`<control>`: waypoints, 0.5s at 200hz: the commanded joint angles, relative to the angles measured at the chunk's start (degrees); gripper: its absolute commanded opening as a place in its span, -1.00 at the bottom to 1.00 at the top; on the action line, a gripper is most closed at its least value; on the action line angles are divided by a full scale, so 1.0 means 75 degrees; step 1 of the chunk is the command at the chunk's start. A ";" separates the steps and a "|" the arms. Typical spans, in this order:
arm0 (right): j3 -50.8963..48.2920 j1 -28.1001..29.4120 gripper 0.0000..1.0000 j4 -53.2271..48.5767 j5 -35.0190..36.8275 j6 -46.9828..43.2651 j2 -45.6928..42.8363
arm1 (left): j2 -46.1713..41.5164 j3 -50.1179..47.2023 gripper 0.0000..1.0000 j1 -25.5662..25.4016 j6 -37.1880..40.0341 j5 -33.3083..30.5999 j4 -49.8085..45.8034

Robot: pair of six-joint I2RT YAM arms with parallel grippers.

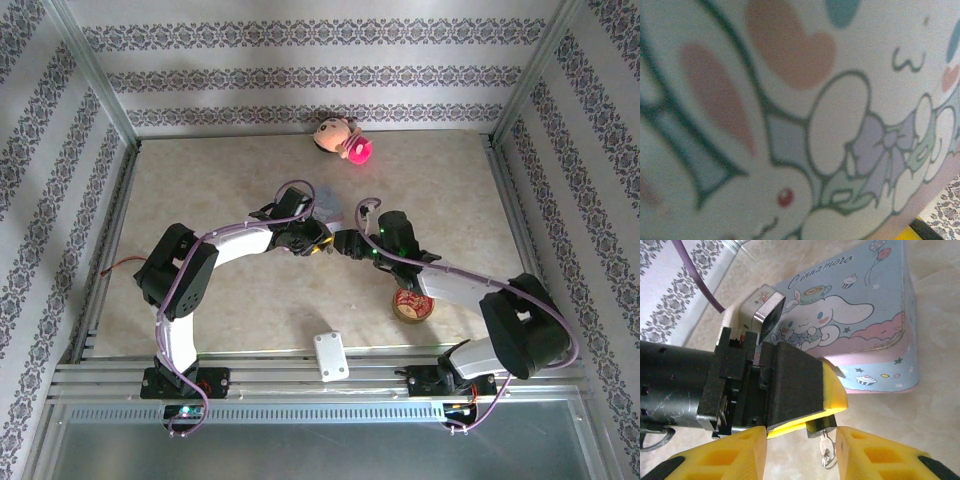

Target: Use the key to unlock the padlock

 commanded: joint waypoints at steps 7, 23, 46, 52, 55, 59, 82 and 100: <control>-0.0282 -0.0004 -0.23 -0.0332 0.0549 -0.0209 -0.0094 | -0.0190 -0.0109 -1.00 -0.0078 -0.0179 0.0444 -0.0129; -0.0409 0.0013 -0.26 0.0120 0.0152 0.0196 0.0164 | -0.0202 -0.0111 -1.00 -0.0077 -0.0168 0.0461 -0.0136; -0.0503 0.0043 -0.36 0.1022 -0.0469 0.0752 0.0679 | -0.0179 -0.0152 -1.00 -0.0078 -0.0197 0.0548 -0.0107; -0.0523 0.0057 -0.39 0.1184 -0.0553 0.0856 0.0790 | -0.0182 -0.0159 -1.00 -0.0077 -0.0202 0.0561 -0.0107; -0.0525 0.0051 -0.40 0.1273 -0.0591 0.0901 0.0850 | -0.0178 -0.0167 -1.00 -0.0077 -0.0200 0.0567 -0.0105; -0.0525 0.0069 -0.40 0.1353 -0.0626 0.0940 0.0902 | -0.0172 -0.0173 -1.00 -0.0083 -0.0197 0.0567 -0.0103; -0.0513 0.0113 -0.42 0.1795 -0.0819 0.1193 0.1226 | -0.0162 -0.0226 -1.00 -0.0083 -0.0214 0.0586 -0.0066; -0.0490 0.0136 -0.42 0.1981 -0.0881 0.1291 0.1394 | -0.0162 -0.0235 -1.00 -0.0077 -0.0232 0.0590 -0.0027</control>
